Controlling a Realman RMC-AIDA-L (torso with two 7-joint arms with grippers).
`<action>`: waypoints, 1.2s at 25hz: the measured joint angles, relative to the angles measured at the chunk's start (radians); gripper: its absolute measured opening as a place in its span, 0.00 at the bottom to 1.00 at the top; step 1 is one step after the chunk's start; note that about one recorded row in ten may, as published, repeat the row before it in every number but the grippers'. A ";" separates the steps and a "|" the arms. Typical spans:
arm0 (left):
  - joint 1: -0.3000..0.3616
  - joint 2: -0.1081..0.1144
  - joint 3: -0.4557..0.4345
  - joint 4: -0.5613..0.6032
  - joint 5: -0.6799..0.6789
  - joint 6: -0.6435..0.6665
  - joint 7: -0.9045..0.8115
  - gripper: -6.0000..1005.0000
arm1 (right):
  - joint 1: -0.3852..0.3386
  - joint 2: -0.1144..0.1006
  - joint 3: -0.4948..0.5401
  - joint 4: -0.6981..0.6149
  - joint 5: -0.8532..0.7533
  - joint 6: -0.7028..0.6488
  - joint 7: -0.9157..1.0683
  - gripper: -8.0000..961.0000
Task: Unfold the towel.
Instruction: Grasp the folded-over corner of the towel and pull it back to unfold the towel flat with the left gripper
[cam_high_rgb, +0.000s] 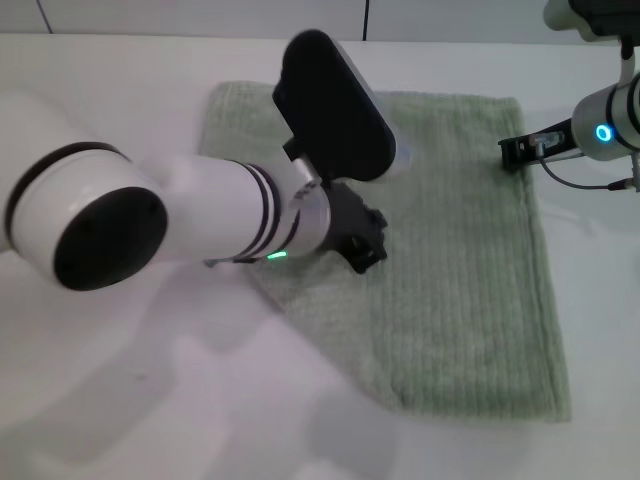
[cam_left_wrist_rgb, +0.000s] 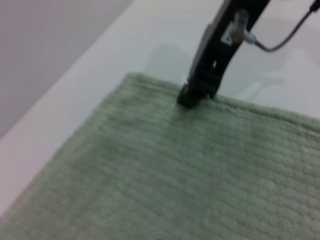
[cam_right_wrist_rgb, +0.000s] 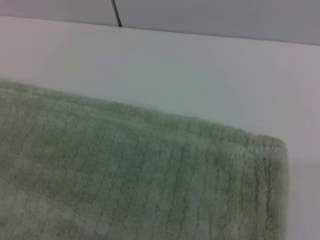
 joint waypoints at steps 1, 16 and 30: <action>0.016 0.001 -0.005 -0.028 0.017 -0.007 -0.005 0.03 | 0.000 0.000 0.000 0.000 0.000 0.000 0.000 0.01; 0.120 0.001 -0.008 -0.158 0.190 -0.052 -0.126 0.03 | -0.001 0.000 0.000 0.005 0.000 0.001 0.009 0.01; 0.165 0.003 -0.036 -0.198 0.194 -0.099 -0.137 0.03 | 0.002 -0.002 0.000 0.009 -0.002 0.008 0.009 0.01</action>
